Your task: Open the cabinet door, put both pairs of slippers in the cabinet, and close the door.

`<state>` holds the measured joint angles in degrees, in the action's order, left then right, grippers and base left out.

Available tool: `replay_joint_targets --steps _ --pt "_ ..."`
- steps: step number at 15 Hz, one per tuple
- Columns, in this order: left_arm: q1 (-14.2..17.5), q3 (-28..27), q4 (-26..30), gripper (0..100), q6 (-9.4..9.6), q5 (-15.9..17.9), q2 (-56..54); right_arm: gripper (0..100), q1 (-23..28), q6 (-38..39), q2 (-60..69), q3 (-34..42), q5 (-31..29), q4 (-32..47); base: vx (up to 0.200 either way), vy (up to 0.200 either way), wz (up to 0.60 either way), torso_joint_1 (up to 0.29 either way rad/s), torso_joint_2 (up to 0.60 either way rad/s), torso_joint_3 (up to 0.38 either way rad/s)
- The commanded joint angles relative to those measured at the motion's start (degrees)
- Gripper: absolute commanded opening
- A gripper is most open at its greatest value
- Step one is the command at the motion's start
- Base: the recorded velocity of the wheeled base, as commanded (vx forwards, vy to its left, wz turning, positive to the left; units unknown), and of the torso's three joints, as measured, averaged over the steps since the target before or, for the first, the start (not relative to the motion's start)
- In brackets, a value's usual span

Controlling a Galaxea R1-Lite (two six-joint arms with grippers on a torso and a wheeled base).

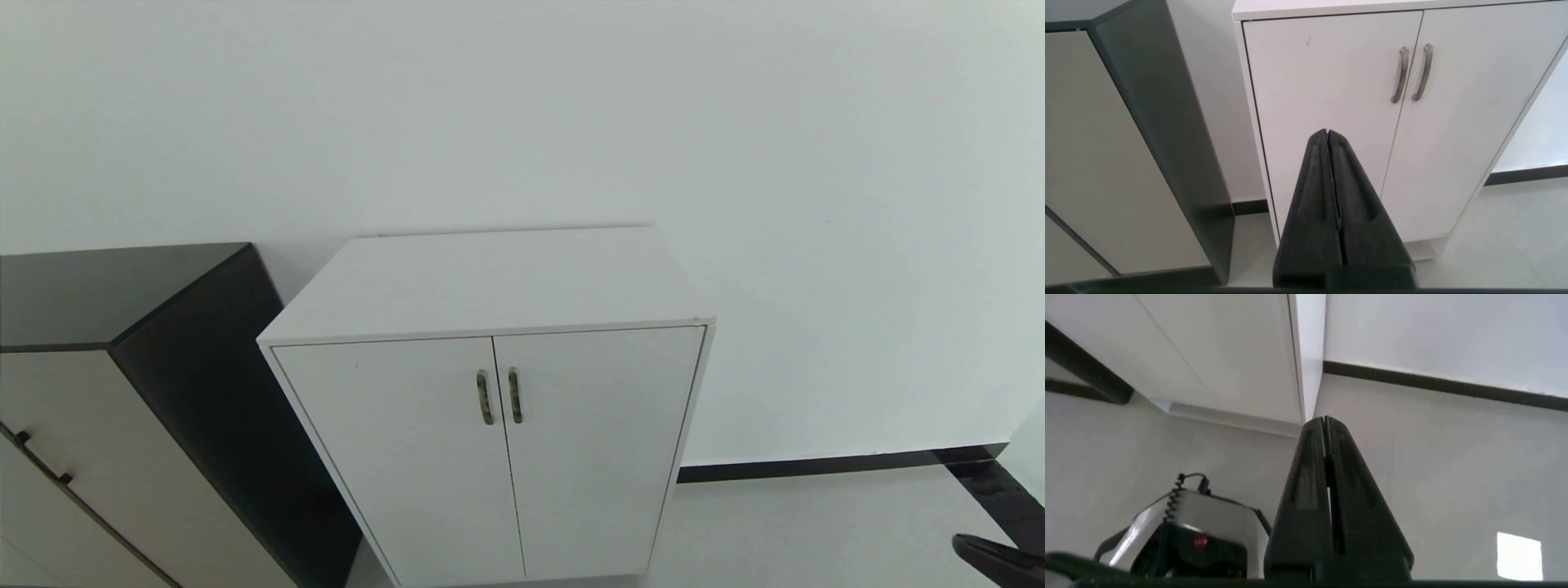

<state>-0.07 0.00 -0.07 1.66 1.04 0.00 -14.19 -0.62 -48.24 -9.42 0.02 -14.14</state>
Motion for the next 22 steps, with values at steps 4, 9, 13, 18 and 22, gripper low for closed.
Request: replay_joint_targets --steps 4,9,13,18,22 --pt "-0.01 0.00 -0.01 0 0.01 0.02 0.09 0 0.04 0.09 27.41 2.30 2.61 19.15 0.000 0.000 0.00 0.000 0.00 0.000" --pt "-0.01 0.00 -0.01 0 0.01 0.02 0.00 0 -0.05 -0.17 34.26 6.08 4.55 18.89 0.000 0.000 0.00 0.000 0.00 0.000" --pt "-0.01 0.00 -0.01 0 -0.08 0.02 0.00 0 0.30 -0.08 37.52 6.08 3.32 18.89 0.000 0.000 0.00 0.000 0.00 0.000" --pt "-0.01 0.00 -0.01 0 -0.08 0.02 0.00 0 1.53 -2.19 40.06 6.52 -5.21 17.66 0.000 0.000 0.00 0.000 0.00 0.000" --pt "0.07 0.00 -0.01 0 -0.08 -0.07 0.00 0 0.13 -3.07 41.91 9.42 2.61 13.88 0.000 0.000 0.00 0.000 0.00 0.000"
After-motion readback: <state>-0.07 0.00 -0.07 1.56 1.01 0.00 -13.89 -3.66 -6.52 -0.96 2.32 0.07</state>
